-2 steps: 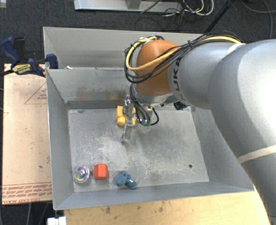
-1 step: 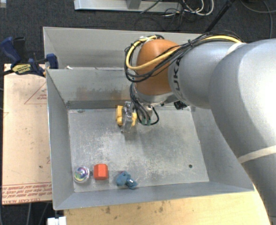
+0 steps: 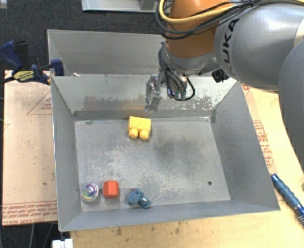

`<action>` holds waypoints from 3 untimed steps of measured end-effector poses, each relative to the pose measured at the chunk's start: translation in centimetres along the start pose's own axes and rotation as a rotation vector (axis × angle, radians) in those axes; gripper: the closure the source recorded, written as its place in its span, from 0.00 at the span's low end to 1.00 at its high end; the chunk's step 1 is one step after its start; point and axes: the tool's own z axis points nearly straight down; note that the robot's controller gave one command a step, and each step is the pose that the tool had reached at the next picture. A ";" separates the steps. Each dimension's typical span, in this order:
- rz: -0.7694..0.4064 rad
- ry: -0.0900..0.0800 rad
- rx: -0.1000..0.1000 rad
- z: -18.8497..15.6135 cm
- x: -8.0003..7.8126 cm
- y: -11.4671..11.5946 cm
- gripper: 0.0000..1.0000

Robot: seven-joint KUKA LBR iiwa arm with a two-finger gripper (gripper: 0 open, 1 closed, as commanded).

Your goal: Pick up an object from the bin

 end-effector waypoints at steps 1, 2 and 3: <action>-0.170 0.014 0.001 3.3 3.1 6.2 1.00; -0.245 0.014 0.006 6.6 0.9 -4.2 1.00; -0.318 0.003 -0.005 -2.7 5.0 6.3 1.00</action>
Offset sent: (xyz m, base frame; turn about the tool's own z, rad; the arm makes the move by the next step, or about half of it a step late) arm -0.0216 0.0624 -0.0319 -0.1675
